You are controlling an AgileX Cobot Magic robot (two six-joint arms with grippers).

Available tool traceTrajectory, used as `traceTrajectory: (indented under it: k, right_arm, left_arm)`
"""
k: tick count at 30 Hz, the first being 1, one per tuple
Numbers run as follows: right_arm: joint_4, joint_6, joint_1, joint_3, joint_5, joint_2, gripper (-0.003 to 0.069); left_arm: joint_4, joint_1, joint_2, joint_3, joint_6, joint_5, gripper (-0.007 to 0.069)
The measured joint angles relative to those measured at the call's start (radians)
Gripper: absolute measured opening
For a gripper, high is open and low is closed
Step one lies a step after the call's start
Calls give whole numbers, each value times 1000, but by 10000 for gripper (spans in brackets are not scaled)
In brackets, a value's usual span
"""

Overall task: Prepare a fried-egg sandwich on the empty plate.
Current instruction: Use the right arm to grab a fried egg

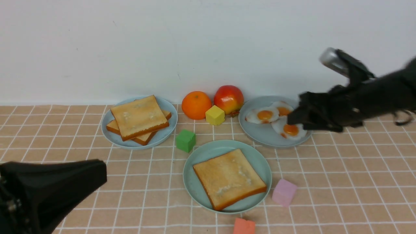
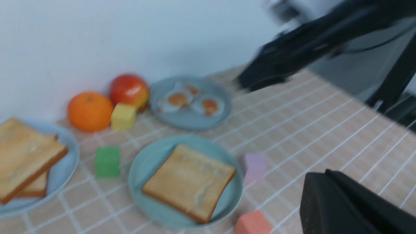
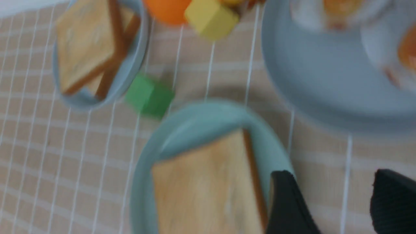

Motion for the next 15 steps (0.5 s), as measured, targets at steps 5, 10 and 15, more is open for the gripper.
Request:
traceTrajectory:
  k: [5,10,15]
  right_arm:
    - [1,22,-1,-239,1,264,368]
    - [-29,103,-1,-401,11,423,368]
    - [-52,141,-2,-444,12,446,368]
  left_arm:
    - [-1,0,-10,10,0,-27,-13]
    - [-1,0,-10,9,0,-27,-13]
    - [-1,0,-10,9,0,-27,-13]
